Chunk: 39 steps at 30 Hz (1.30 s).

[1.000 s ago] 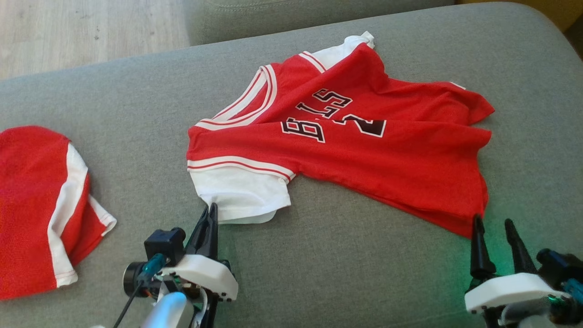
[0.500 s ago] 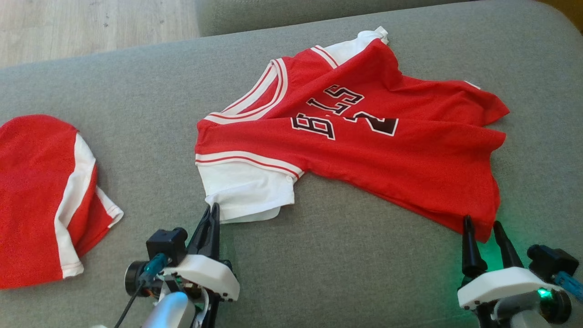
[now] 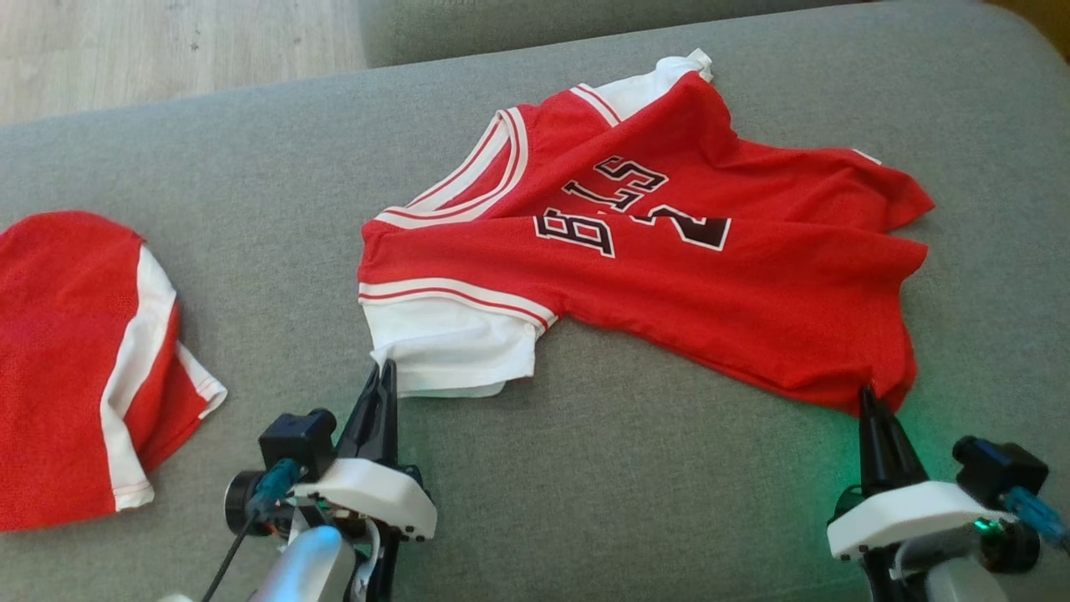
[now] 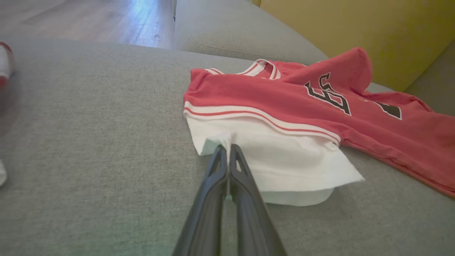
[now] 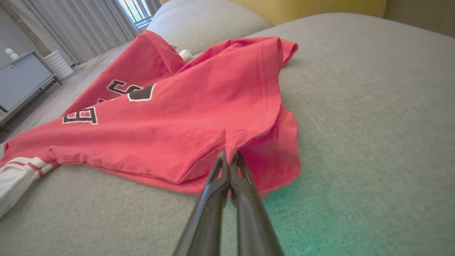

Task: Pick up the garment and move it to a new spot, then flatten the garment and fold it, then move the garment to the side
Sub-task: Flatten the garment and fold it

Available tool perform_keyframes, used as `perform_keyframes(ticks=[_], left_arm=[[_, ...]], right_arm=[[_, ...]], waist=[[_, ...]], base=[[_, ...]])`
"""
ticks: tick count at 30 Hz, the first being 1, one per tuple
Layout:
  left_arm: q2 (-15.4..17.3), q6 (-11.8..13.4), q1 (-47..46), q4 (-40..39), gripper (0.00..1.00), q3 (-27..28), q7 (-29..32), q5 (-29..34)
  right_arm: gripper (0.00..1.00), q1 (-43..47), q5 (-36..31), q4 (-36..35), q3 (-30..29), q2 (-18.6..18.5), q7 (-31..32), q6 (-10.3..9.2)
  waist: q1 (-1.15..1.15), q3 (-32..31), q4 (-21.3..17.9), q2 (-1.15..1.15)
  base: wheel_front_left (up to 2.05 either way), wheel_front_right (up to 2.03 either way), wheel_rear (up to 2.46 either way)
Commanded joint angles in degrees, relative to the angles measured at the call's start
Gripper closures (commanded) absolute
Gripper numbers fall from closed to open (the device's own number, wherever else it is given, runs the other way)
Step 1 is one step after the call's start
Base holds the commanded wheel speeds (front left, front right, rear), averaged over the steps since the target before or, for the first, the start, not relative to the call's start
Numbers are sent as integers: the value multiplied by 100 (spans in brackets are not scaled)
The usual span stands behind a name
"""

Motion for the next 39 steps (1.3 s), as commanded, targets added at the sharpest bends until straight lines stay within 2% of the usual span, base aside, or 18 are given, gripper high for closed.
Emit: perform_keyframes(ticks=[1,4,10,15,21,26,34,39], left_arm=[[95,48,-190,-146,100,191,-118,-46],[115,77,-193,-188,100,252,-197,-62],[334,156,-292,-636,100,480,-379,-22],[707,153,-641,-1277,100,699,-320,5],[1147,248,-1367,-2371,100,1203,-8,-147],[1315,375,-1780,-3424,100,1528,316,-357],[1561,741,-1736,-4966,100,1758,1131,-557],[1800,734,-1924,-5068,100,1662,1638,-552]], right_arm=[[100,-179,-66,-274,152,-58,-85,43],[100,-162,-103,-423,153,-58,-90,43],[100,-253,-398,-1252,208,-211,-45,43],[100,-739,-711,-2078,397,-727,185,43],[100,-1795,-888,-2788,442,-1372,510,43],[100,-2401,-940,-3291,426,-1603,876,43],[100,-2245,-769,-4206,123,-1692,1518,43],[100,-2236,-761,-4356,126,-1846,1819,43]], waist=[[0,-39,1,0],[0,-83,0,0],[0,-297,-30,0],[0,-504,-95,0],[0,-823,-190,0],[0,-965,-225,0],[0,-904,-213,0],[0,-496,-190,0]], base=[[0,0,0],[0,0,0],[0,0,0],[0,0,0],[0,0,0],[0,0,0],[0,0,0],[0,0,0]])
